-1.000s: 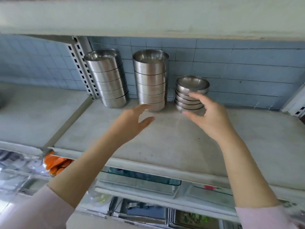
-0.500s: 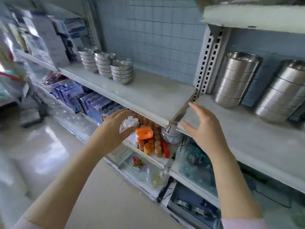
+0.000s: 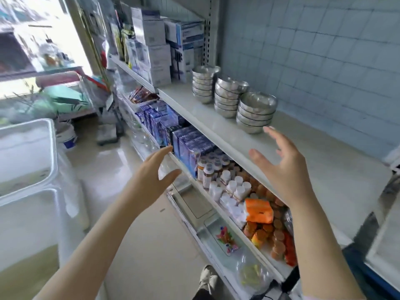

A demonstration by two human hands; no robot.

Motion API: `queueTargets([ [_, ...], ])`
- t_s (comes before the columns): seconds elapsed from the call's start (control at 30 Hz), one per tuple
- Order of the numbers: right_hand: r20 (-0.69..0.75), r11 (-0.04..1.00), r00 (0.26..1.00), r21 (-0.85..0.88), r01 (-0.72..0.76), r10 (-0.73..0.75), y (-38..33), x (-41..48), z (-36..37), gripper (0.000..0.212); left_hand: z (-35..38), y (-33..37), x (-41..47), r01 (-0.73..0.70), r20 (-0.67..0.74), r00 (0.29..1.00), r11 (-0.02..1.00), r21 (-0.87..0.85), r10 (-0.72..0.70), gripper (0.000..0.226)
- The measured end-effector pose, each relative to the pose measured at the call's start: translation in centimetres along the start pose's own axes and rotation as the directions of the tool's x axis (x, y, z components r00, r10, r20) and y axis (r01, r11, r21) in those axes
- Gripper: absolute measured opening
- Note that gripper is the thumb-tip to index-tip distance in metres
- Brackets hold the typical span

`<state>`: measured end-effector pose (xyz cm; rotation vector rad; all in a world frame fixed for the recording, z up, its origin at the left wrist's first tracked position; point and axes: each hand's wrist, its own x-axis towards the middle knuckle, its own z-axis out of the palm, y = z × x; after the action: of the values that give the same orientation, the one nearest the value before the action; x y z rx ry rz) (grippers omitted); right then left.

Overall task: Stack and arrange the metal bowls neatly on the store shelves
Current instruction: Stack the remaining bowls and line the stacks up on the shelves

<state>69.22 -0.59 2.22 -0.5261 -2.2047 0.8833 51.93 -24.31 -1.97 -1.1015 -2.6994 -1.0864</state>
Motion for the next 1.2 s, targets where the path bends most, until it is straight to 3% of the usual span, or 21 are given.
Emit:
queueTargets([
  [0.33, 0.101, 0.987, 0.994, 0.160, 0.032, -0.049, 2.8, 18.6, 11.5, 0.055, 0.6, -5.1, 20.3, -0.023, 0.021, 1.000, 0.999, 0.034, 0.022, 0.074],
  [0.43, 0.119, 0.982, 0.992, 0.190, 0.014, -0.038, 3.1, 22.6, 13.9, 0.055, 0.9, -7.2, 25.0, 0.028, 0.038, 0.999, 0.999, -0.042, -0.027, 0.080],
  [0.57, 0.140, 0.977, 0.990, 0.207, -0.056, 0.027, 3.6, 26.0, 16.6, 0.055, 3.2, -10.0, 32.6, 0.048, 0.130, 0.991, 0.993, -0.108, -0.034, 0.085],
  [0.67, 0.094, 0.972, 0.991, 0.201, -0.117, 0.100, 3.7, 27.3, 18.6, 0.058, 6.3, -11.3, 38.9, -0.007, 0.253, 0.966, 0.981, -0.194, 0.057, 0.094],
  [0.8, -0.009, 0.954, 0.979, 0.227, -0.197, 0.204, 3.0, 28.8, 21.6, 0.062, 10.6, -12.1, 46.3, -0.055, 0.377, 0.911, 0.953, -0.297, 0.170, 0.115],
  [0.9, -0.086, 0.941, 0.957, 0.227, -0.251, 0.277, 2.3, 30.2, 23.5, 0.065, 12.2, -12.7, 50.2, -0.033, 0.466, 0.837, 0.877, -0.480, 0.287, 0.122],
  [1.2, -0.291, 0.889, 0.842, 0.215, -0.404, 0.454, 2.7, 32.3, 28.2, 0.102, 12.8, -17.3, 55.0, -0.071, 0.568, 0.571, 0.725, -0.685, 0.593, 0.097],
])
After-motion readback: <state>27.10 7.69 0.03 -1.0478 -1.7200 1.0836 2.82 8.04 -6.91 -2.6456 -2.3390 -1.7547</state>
